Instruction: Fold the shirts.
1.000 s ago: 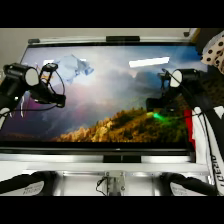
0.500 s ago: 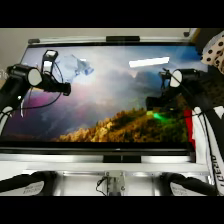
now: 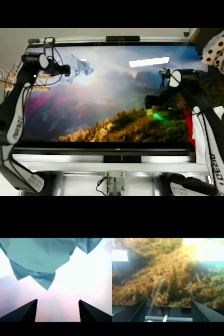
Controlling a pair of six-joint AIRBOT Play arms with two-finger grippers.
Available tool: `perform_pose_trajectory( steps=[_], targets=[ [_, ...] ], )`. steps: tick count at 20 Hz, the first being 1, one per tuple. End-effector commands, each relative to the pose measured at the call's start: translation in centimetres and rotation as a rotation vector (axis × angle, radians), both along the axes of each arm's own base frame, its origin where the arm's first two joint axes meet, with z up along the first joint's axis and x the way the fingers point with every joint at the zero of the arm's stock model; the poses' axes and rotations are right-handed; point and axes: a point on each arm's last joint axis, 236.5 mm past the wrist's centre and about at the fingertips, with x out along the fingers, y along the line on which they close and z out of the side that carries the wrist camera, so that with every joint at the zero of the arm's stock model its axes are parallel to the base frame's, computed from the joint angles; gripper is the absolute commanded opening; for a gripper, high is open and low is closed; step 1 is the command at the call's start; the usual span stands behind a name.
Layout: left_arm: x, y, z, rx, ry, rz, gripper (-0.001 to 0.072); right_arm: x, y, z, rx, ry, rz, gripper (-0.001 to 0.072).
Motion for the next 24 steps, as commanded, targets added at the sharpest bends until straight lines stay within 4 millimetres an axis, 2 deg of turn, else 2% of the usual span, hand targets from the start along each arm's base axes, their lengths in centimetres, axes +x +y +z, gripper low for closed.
perform_pose_trajectory(
  steps=[1,3,7,10,11,12,13,14,15,16,18,19,20,22,23,24],
  targets=[
    [2.2,2.3,-6.3,-0.145,0.125,0.14,0.0623,0.8,2.4,0.1,0.101,-0.025,-0.002,0.0637],
    [3.9,2.7,-8.0,-0.267,0.071,0.247,0.0624,1.3,3.9,0.5,0.165,-0.053,0.026,0.0637],
    [8.0,1.7,-7.3,-0.472,-0.105,0.326,0.0622,1.1,5.0,0.9,0.209,-0.055,0.069,0.0637],
    [8.7,0.6,-8.8,-0.556,-0.106,0.357,0.0601,1.1,5.0,0.9,0.208,-0.058,0.078,0.0637],
    [8.9,0.4,-9.3,-0.58,-0.105,0.369,0.0538,1.0,5.0,0.9,0.208,-0.056,0.078,0.0637],
    [9.0,0.3,-9.5,-0.596,-0.108,0.376,0.0375,1.0,5.0,0.9,0.207,-0.053,0.08,0.0637],
    [9.2,0.2,-9.4,-0.609,-0.113,0.381,0.016,0.8,5.0,0.8,0.207,-0.048,0.081,0.0637],
    [9.2,0.0,-9.0,-0.625,-0.115,0.383,0.0043,0.7,5.0,0.8,0.206,-0.043,0.082,0.0637],
    [9.3,-0.4,-8.0,-0.648,-0.125,0.377,0.0038,0.6,4.9,0.8,0.205,-0.041,0.087,0.0637],
    [9.5,-1.0,-6.2,-0.652,-0.154,0.333,0.0037,0.6,4.9,0.8,0.204,-0.043,0.094,0.0637],
    [9.2,-3.3,0.0,-0.604,-0.257,0.138,0.0037,0.6,4.8,0.9,0.197,-0.052,0.119,0.0636],
    [8.4,-4.8,4.4,-0.557,-0.32,0.023,0.0037,0.5,4.4,1.3,0.178,-0.061,0.142,0.0573],
    [7.1,-6.2,9.0,-0.517,-0.38,-0.07,0.0036,0.3,3.6,2.0,0.145,-0.074,0.165,0.054],
    [2.7,-9.0,19.7,-0.464,-0.516,-0.233,0.0036,0.0,1.3,5.2,0.049,-0.133,0.188,0.0541],
    [-0.4,-10.3,25.2,-0.458,-0.586,-0.294,0.0036,0.0,0.2,7.4,0.009,-0.185,0.191,0.0541],
    [-3.7,-11.5,30.0,-0.462,-0.647,-0.345,0.0036,-0.2,-0.9,9.9,-0.03,-0.249,0.186,0.0542]
  ],
)
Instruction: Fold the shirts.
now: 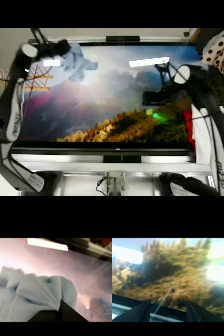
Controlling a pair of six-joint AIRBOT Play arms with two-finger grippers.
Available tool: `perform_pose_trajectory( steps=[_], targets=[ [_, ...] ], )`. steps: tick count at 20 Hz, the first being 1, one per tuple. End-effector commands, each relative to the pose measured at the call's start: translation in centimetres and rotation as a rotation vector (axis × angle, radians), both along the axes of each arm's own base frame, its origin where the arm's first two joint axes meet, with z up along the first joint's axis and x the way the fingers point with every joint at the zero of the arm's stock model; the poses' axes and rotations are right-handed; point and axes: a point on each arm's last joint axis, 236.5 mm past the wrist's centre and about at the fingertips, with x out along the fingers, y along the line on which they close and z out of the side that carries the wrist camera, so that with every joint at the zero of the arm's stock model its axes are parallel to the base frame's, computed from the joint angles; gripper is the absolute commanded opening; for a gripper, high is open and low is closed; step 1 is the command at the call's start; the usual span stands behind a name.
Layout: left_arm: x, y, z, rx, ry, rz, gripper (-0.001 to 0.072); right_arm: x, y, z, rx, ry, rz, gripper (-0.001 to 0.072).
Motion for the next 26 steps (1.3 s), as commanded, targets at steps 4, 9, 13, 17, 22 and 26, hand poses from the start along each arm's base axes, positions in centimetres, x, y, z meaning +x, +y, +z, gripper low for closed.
perform_pose_trajectory(
  steps=[4,9,13,17,22,26],
  targets=[
    [-21.3,-8.9,21.4,0.117,-0.341,-0.337,0.0037,-3.9,-7.0,15.3,-0.164,-0.41,-0.103,0.0542],
    [-28.6,-17.1,13.4,0.13,-0.069,-0.582,0.0037,-12.3,-8.5,18.5,-0.12,-0.418,-0.175,0.0542],
    [-32.2,-24.3,-2.5,0.179,0.271,-0.714,0.0038,-14.6,-8.9,17.2,-0.13,-0.341,-0.181,0.0543],
    [-35.7,-29.3,-16.1,0.182,0.563,-0.693,0.0075,-13.3,-6.8,12.1,-0.079,-0.25,-0.158,0.0543],
    [-33.6,-26.2,-17.5,0.175,0.752,-0.637,0.072,-11.6,-4.8,3.9,-0.05,-0.096,-0.141,0.0552],
    [-30.4,-11.9,-15.5,0.327,0.884,-0.529,0.072,-8.7,-4.6,-0.2,-0.097,-0.043,-0.069,0.0552]
  ],
)
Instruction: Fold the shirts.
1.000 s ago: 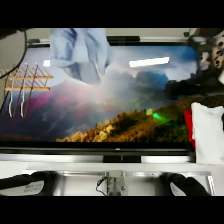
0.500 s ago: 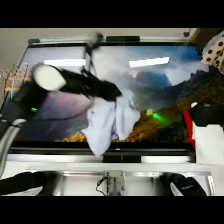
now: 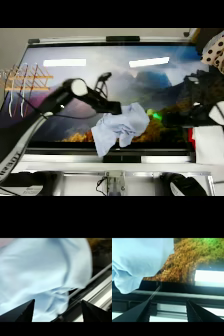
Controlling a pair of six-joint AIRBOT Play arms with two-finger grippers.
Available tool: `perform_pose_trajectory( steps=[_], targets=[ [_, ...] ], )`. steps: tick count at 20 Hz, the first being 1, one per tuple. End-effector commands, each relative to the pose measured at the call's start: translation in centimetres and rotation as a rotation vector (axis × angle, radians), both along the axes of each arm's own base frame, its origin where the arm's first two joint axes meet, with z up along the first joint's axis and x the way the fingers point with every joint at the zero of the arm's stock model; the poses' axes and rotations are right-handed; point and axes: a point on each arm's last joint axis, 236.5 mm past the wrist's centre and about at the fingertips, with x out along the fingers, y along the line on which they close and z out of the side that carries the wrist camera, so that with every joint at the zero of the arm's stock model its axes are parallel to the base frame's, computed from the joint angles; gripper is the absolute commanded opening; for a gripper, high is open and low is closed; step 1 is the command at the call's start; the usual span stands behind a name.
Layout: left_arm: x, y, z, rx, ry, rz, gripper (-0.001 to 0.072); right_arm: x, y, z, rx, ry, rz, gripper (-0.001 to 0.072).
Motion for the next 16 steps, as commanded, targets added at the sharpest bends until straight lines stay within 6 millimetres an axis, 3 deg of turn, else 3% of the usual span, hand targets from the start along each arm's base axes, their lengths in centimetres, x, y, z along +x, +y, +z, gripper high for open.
perform_pose_trajectory(
  steps=[1,3,5,9,13,16],
  targets=[
    [-0.1,11.3,0.1,0.17,0.122,0.039,0.072,3.0,0.6,-3.9,-0.016,0.029,0.049,0.0552],
    [-1.5,14.9,-1.2,0.189,0.184,0.099,0.072,4.8,0.6,-6.4,0.021,0.076,0.027,0.0552],
    [-4.6,16.3,-4.4,0.205,0.267,0.134,0.072,5.8,0.8,-9.3,0.129,0.167,0.0,0.0552],
    [-10.0,13.2,-10.1,0.119,0.401,0.181,0.072,6.4,1.7,-12.6,0.36,0.317,-0.068,0.0552],
    [-11.2,10.6,-13.4,0.077,0.397,0.242,0.072,6.2,1.9,-13.8,0.372,0.352,-0.046,0.0552],
    [-10.8,8.6,-14.4,0.042,0.396,0.278,0.072,6.4,1.9,-13.7,0.374,0.341,-0.037,0.0552]
  ],
)
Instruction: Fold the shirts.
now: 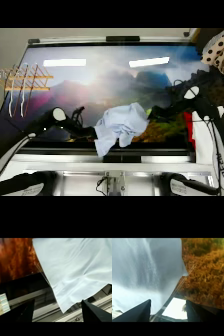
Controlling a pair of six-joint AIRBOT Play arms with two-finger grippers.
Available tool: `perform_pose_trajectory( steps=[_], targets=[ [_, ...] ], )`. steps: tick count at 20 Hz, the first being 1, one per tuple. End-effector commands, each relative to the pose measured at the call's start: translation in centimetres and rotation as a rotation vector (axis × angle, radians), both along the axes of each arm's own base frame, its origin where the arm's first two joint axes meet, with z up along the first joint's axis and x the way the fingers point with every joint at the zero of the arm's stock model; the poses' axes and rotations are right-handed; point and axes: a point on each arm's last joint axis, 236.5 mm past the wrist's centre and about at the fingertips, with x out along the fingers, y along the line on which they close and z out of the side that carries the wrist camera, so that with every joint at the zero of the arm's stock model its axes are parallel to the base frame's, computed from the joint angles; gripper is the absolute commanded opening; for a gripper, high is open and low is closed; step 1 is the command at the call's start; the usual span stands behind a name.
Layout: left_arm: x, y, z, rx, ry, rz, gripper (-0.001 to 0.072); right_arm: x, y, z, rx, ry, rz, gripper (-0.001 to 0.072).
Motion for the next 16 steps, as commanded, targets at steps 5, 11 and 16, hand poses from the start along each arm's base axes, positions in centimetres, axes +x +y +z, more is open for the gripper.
perform_pose_trajectory(
  steps=[5,11,16],
  targets=[
    [1.3,-3.8,-3.4,-0.041,-0.019,0.141,0.072,0.2,0.9,0.0,0.057,-0.019,0.04,0.058],
    [2.5,-4.4,-2.5,-0.072,-0.069,0.086,0.0038,1.2,3.0,-0.5,0.014,-0.108,0.13,0.0688],
    [4.5,-5.6,0.9,-0.132,-0.181,0.044,0.0037,1.2,4.5,-3.2,-0.004,-0.067,0.158,0.0682]
  ],
)
